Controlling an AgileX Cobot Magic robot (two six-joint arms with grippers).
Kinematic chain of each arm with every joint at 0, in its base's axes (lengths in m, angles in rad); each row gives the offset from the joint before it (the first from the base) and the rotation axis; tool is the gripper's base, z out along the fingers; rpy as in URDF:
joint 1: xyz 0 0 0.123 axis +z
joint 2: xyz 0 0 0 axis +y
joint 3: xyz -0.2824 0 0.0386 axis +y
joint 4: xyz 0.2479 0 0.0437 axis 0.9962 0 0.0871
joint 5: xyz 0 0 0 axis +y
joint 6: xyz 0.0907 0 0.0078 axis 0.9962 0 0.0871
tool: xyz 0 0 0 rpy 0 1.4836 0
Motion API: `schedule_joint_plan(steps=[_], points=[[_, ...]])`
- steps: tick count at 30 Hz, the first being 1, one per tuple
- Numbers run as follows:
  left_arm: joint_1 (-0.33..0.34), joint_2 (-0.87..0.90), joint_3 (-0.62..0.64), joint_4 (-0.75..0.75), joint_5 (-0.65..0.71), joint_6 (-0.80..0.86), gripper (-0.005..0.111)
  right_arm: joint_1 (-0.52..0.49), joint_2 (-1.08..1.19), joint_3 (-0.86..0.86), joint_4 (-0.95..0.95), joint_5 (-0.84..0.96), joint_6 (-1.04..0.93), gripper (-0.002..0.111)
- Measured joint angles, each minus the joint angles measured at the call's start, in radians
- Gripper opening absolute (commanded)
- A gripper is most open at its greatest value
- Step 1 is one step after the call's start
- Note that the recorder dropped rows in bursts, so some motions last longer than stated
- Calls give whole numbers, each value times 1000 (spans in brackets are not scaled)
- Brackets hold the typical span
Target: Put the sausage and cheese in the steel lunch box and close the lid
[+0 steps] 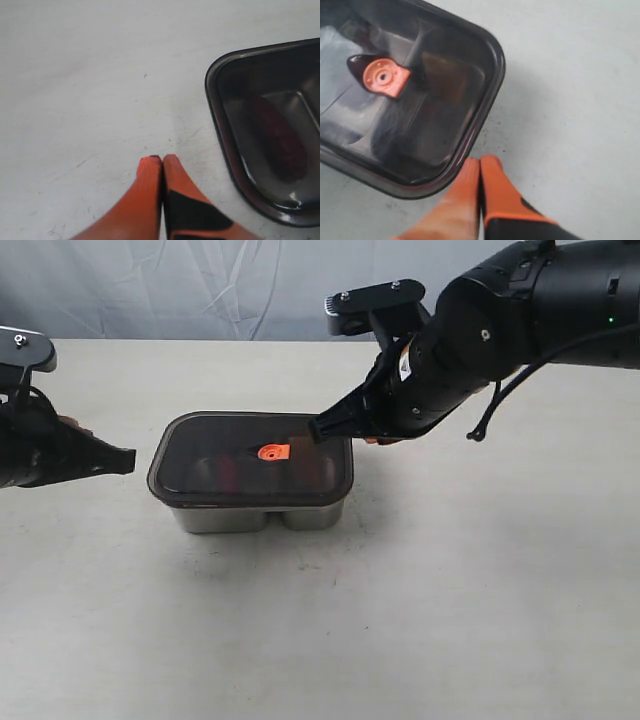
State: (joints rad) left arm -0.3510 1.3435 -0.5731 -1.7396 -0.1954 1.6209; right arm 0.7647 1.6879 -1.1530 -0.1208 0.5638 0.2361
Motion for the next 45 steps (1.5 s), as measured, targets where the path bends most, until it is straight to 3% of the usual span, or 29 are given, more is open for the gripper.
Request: schedule_joint_plan(steps=[8,18,30,38,45], points=[[48,83,-15,0,296,-28,0,-17,0,0,-17,-51,27,0],[84,187,-165,0,350,-26,0,-17,73,0,-9,-190,29,0],[159,341,-268,2,584,-24,0,-15,154,0,51,-255,25,0],[160,390,-273,5,602,-31,0,7,156,0,102,-272,-17,0],[160,402,-273,107,586,-127,0,32,179,0,121,-279,-34,0]])
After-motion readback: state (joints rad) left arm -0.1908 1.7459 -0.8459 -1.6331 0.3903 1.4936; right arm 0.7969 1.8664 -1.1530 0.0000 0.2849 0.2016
